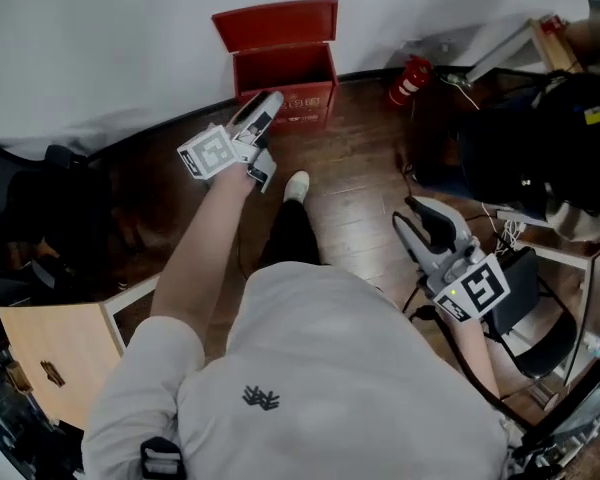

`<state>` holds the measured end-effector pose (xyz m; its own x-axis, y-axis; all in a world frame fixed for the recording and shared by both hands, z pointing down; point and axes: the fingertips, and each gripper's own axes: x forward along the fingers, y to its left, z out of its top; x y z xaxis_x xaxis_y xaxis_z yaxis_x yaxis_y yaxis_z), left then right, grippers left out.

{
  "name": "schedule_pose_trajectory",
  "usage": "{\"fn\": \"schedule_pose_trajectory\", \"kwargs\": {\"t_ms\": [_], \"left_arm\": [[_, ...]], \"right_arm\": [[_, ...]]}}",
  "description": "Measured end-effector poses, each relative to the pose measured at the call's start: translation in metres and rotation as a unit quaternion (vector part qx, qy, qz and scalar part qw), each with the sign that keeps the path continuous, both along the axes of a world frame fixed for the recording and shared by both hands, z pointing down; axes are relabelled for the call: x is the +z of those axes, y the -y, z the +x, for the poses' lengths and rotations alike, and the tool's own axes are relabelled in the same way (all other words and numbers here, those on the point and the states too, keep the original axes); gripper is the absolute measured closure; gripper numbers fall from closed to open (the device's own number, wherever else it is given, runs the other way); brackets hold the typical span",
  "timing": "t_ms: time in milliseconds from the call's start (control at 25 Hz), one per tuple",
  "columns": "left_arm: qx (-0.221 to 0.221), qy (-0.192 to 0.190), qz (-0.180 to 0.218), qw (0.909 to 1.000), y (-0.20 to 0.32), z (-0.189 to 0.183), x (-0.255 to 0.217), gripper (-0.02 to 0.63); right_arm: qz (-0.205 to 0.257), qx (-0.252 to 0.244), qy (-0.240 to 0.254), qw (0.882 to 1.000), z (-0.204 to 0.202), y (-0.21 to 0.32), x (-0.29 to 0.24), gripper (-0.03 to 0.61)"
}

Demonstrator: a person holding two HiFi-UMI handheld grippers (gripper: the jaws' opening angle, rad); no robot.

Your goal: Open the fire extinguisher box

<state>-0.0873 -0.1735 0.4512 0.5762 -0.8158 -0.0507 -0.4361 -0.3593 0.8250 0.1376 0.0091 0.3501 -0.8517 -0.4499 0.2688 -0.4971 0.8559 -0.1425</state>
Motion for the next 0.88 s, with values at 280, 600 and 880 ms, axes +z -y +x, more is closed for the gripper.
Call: {"fn": "schedule_pose_trajectory", "kwargs": {"t_ms": [280, 600, 880], "left_arm": [[0.048, 0.165, 0.077, 0.9820, -0.215, 0.042, -0.079, 0.413], [0.090, 0.253, 0.127, 0.9548, -0.344, 0.081, -0.140, 0.430], [0.098, 0.244, 0.175, 0.9488, -0.460, 0.069, -0.172, 0.434]], "right_arm": [[0.015, -0.062, 0.026, 0.998, 0.006, -0.098, -0.016, 0.483], [0.035, -0.090, 0.042, 0.994, -0.010, -0.134, -0.042, 0.483], [0.052, -0.090, 0.034, 0.994, -0.045, -0.232, -0.049, 0.483]]}}
